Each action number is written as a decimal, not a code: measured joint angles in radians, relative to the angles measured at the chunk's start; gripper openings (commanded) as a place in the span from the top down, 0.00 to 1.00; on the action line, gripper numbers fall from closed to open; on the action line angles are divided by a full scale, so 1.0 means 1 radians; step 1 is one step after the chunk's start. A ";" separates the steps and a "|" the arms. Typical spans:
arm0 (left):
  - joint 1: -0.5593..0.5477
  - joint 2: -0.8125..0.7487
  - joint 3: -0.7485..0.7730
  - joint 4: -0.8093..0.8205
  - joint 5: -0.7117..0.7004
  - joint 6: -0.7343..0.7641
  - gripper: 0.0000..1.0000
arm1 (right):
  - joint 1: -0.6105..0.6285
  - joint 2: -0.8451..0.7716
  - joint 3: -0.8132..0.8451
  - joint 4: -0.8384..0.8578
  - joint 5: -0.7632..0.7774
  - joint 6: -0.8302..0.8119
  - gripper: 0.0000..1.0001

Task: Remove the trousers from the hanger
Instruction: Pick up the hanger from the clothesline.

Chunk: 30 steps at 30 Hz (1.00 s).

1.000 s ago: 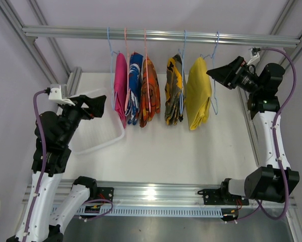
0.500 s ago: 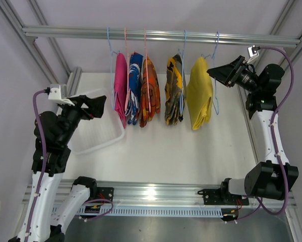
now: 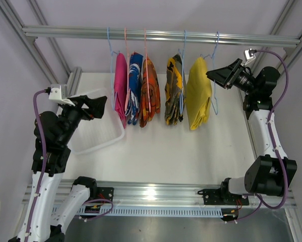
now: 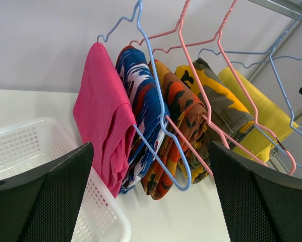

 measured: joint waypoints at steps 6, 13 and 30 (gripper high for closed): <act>0.002 0.000 0.000 0.000 0.008 0.000 0.01 | 0.002 0.010 -0.020 0.077 -0.019 0.058 0.57; 0.002 0.000 0.000 0.000 0.011 0.000 0.01 | 0.005 0.019 -0.026 0.209 -0.031 0.148 0.71; 0.006 0.000 0.000 0.000 0.039 -0.001 0.00 | 0.026 0.083 -0.052 0.382 -0.043 0.299 1.00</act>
